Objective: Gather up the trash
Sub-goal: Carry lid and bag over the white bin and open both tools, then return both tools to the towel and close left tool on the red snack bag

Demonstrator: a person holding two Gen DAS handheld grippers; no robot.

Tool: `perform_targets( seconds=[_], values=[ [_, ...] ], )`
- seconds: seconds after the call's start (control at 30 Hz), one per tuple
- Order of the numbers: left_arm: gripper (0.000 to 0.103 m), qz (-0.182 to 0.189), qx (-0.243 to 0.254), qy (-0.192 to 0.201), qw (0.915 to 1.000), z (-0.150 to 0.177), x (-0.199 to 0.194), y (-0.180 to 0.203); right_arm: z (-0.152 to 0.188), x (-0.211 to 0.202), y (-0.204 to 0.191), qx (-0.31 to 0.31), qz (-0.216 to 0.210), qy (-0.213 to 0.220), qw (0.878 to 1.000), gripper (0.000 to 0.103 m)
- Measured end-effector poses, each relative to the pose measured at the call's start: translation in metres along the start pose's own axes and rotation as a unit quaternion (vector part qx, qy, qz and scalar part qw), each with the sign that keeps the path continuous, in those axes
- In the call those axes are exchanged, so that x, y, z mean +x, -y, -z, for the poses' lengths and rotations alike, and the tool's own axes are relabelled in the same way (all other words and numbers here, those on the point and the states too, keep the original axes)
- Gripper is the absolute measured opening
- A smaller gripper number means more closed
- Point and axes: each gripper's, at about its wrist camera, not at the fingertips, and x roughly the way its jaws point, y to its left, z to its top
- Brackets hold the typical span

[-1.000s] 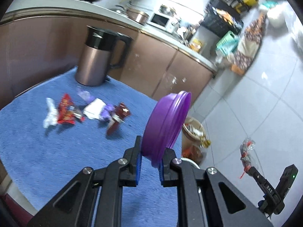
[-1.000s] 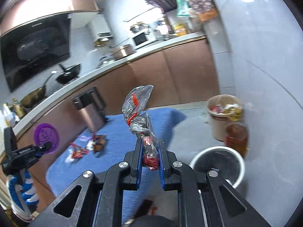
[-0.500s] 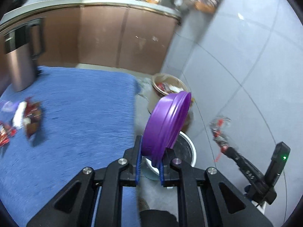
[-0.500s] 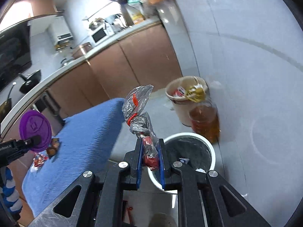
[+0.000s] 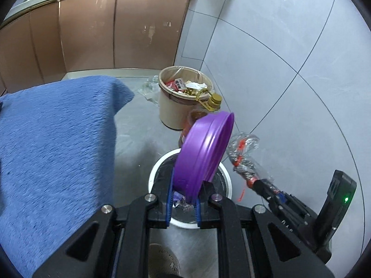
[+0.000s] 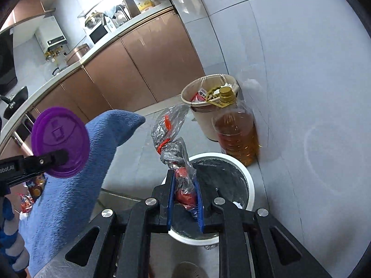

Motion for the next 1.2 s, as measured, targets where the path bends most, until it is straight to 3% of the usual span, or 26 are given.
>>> perform_targets(
  seconds=[0.07, 0.13, 0.2, 0.23, 0.3, 0.57, 0.9, 1.2],
  values=[
    [0.016, 0.004, 0.006, -0.003, 1.0, -0.005, 0.009, 0.003, -0.001, 0.008, 0.003, 0.003, 0.007, -0.004, 1.0, 0.016],
    [0.023, 0.011, 0.007, -0.012, 0.9998, -0.008, 0.018, 0.004, 0.0, 0.013, 0.005, 0.006, 0.011, -0.009, 1.0, 0.018],
    [0.041, 0.02, 0.0, -0.013, 0.9997, -0.01, 0.022, 0.003, 0.0, 0.019, 0.009, 0.008, 0.02, -0.016, 1.0, 0.026],
    [0.043, 0.023, -0.002, -0.01, 0.9997, -0.01, 0.023, 0.004, 0.002, 0.019, 0.009, 0.01, 0.023, -0.017, 1.0, 0.034],
    [0.043, 0.027, -0.002, -0.009, 0.9996, -0.009, 0.021, 0.005, 0.004, 0.019, 0.012, 0.013, 0.027, -0.018, 0.999, 0.04],
    [0.043, 0.007, 0.009, 0.021, 0.9997, -0.001, -0.008, 0.001, 0.002, 0.009, 0.001, 0.002, 0.024, -0.013, 1.0, 0.041],
    [0.043, -0.024, -0.019, 0.105, 0.994, 0.02, -0.086, -0.031, 0.0, -0.025, -0.032, -0.03, 0.023, 0.018, 0.999, 0.043],
    [0.043, -0.057, -0.038, 0.14, 0.9878, 0.048, -0.155, -0.064, -0.008, -0.07, -0.064, -0.06, 0.015, 0.059, 0.996, 0.046]
  ],
)
